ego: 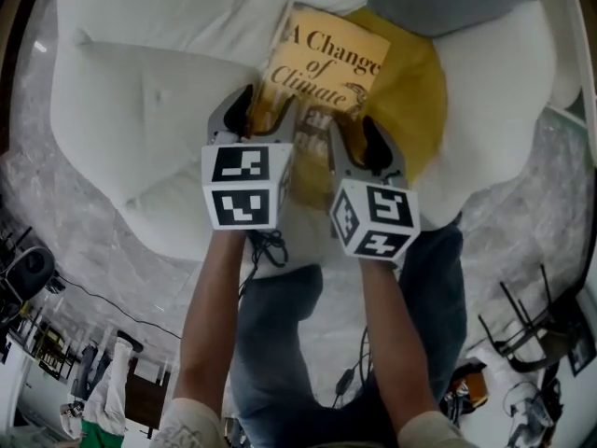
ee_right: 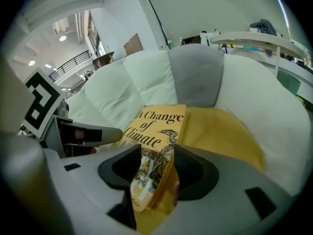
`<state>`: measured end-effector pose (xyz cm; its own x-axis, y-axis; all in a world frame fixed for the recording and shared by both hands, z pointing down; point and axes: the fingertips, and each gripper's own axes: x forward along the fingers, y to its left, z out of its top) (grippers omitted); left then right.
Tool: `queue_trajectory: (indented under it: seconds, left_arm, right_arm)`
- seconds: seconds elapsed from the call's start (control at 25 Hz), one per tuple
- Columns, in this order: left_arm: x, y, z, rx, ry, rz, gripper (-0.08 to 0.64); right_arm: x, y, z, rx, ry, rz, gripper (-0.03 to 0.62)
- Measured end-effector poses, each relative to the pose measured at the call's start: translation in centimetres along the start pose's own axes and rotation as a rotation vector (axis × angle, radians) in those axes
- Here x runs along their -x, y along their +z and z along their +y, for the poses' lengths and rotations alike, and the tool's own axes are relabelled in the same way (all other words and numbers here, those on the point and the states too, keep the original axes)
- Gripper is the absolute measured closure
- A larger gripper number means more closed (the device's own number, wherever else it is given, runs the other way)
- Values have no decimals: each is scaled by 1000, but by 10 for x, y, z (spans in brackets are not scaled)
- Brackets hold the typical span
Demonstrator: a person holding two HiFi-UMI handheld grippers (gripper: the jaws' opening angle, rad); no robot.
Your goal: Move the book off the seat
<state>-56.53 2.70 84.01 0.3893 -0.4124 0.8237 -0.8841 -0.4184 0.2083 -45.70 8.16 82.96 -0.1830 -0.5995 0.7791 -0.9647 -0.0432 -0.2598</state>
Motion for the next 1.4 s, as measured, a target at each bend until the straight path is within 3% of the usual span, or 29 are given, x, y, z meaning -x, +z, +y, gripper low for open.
queue_trajectory:
  seconds: [0.36, 0.64, 1.0, 1.16, 1.4]
  left_arm:
    - [-24, -17, -1, -40, -35, 76, 307]
    - [-23, -19, 0, -50, -13, 71, 305]
    - [11, -10, -12, -25, 30, 34, 308]
    - [43, 8, -18, -10, 51, -6, 310]
    - [106, 73, -44, -33, 93, -92, 311]
  right_arm:
    - [-24, -16, -4, -38, 20, 58, 379]
    - [-26, -17, -3, -44, 29, 79, 383]
    - [1, 8, 2, 14, 28, 36, 390]
    - [27, 32, 12, 28, 43, -6, 390]
    - [89, 100, 21, 71, 62, -103, 390]
